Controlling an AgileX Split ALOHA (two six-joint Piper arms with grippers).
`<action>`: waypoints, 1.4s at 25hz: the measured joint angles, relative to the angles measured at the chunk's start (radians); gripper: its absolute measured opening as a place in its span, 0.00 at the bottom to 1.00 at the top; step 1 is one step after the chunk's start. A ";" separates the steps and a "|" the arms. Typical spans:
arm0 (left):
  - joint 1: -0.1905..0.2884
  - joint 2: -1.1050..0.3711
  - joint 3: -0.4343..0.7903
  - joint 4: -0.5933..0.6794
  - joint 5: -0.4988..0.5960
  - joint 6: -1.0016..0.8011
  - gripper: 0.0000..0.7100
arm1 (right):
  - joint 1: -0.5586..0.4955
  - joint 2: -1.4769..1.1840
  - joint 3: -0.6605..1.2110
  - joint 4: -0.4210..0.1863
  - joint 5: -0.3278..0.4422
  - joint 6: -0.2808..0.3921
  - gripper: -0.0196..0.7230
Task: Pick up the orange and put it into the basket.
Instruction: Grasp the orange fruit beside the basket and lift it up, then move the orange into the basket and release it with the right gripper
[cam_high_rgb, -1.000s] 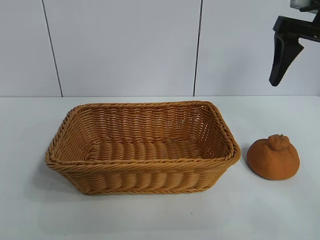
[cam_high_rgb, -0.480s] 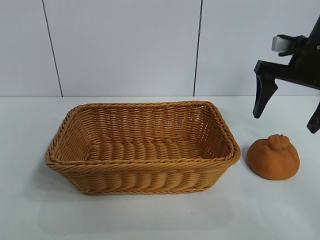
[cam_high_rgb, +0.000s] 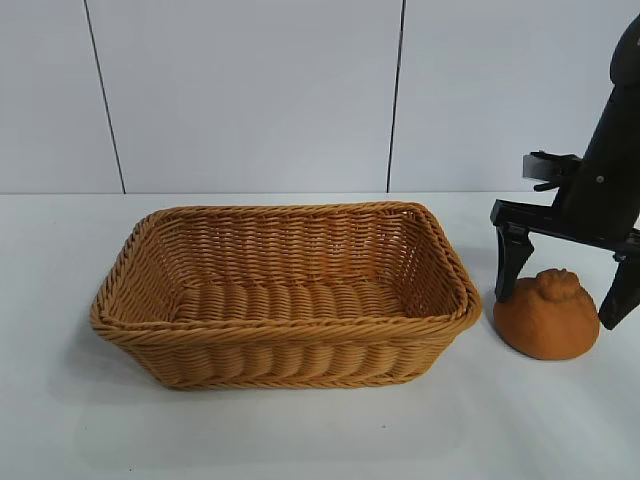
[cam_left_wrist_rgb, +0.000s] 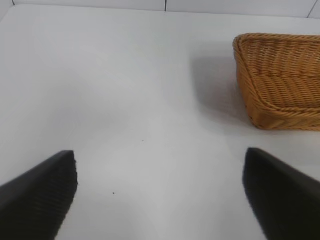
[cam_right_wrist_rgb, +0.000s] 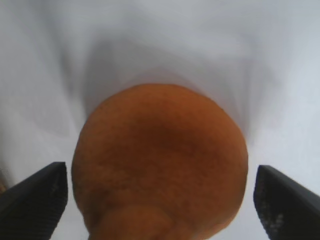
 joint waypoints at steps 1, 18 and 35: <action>0.000 0.000 0.000 0.000 -0.001 0.000 0.91 | 0.000 0.001 -0.001 0.000 0.000 0.000 0.79; 0.000 0.000 0.000 0.000 -0.001 0.000 0.91 | 0.000 -0.173 -0.087 0.001 0.161 -0.024 0.10; 0.000 0.000 0.000 0.000 -0.001 0.000 0.91 | 0.225 -0.277 -0.299 0.001 0.225 0.027 0.10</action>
